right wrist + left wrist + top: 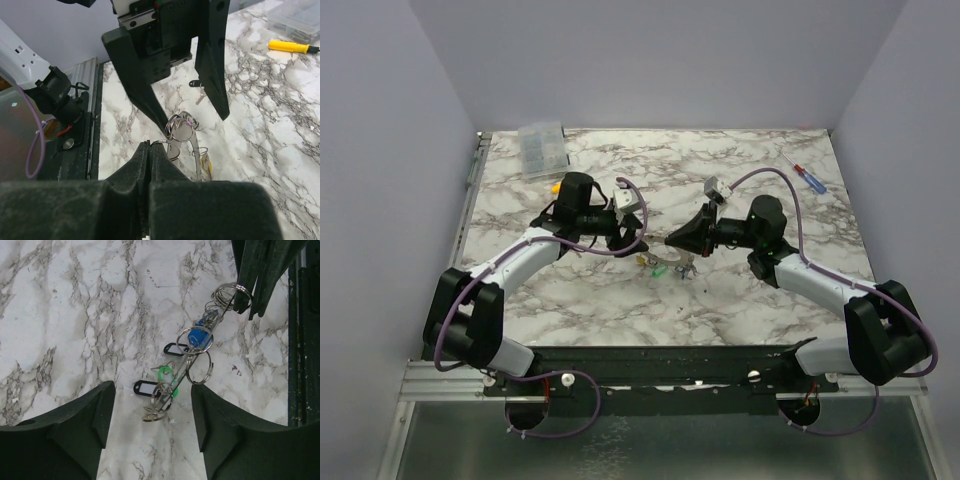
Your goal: Remove the keys from the keyring
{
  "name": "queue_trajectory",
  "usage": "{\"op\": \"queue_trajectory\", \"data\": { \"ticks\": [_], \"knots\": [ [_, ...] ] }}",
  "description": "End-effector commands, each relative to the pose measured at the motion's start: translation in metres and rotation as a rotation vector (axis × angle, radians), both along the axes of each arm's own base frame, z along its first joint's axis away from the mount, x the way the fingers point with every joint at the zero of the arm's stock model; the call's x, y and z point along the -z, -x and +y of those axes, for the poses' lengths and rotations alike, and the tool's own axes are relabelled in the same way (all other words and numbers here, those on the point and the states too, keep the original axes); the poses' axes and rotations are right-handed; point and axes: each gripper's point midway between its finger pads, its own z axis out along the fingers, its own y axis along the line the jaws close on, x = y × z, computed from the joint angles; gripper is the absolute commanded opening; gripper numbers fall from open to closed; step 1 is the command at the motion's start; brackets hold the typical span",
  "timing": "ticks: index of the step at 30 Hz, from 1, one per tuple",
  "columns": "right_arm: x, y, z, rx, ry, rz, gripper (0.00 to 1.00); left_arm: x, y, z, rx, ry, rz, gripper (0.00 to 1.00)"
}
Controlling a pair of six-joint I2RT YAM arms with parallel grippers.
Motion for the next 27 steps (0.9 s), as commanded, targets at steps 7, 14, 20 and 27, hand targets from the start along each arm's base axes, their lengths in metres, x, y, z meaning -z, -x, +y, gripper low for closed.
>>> {"op": "queue_trajectory", "data": {
  "ticks": [7,14,20,27],
  "knots": [
    [-0.026,0.007,0.000,-0.064,-0.041,-0.076,0.01,-0.026,0.023,-0.026,0.104,0.111,0.089,0.12],
    [-0.053,-0.025,-0.027,0.056,-0.028,-0.084,0.27,-0.030,0.054,-0.021,0.081,0.048,0.227,0.00],
    [-0.072,-0.041,-0.050,0.138,-0.027,-0.097,0.68,-0.022,0.095,-0.014,0.103,0.002,0.341,0.00],
    [-0.072,-0.054,-0.064,0.204,-0.016,-0.096,1.00,0.002,0.134,-0.003,0.180,-0.064,0.415,0.00]
  ]
}}
